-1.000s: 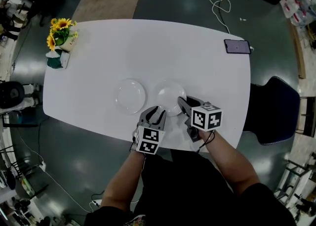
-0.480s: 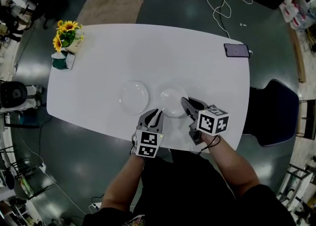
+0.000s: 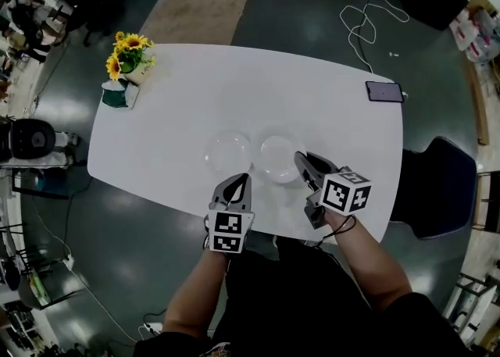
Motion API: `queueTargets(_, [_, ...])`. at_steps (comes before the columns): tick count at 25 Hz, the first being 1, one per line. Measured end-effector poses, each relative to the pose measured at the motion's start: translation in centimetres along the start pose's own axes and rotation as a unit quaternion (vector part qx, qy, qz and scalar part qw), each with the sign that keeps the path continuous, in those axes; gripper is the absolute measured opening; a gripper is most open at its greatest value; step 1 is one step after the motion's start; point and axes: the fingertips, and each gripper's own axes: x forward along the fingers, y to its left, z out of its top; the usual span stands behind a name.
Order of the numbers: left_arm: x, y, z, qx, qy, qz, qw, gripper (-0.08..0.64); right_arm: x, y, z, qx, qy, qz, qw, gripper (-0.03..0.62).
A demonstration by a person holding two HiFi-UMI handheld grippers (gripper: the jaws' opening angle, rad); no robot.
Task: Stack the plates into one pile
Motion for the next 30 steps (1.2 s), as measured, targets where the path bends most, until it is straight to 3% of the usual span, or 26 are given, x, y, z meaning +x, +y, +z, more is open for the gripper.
queueTargets(11, [-5.5,8.1,-1.1,-0.05,-0.02,0.039,0.9978,0.018,4.1,5.3,-1.1,-0.001,-0.005,0.008,1.0,0.029])
queueTargets(21, [-8.0,13.2,-2.0,-0.048,-0.027,0.022,0.9983,0.018,7.9,9.3,-3.3,0.012,-0.008,-0.014,1.0,0.028])
queueTargets(30, [-9.3,15.6,-2.9,-0.052,-0.029,-0.007,0.9982,0.018,9.7,9.6,-5.9,0.062,-0.014,-0.061,0.996,0.028])
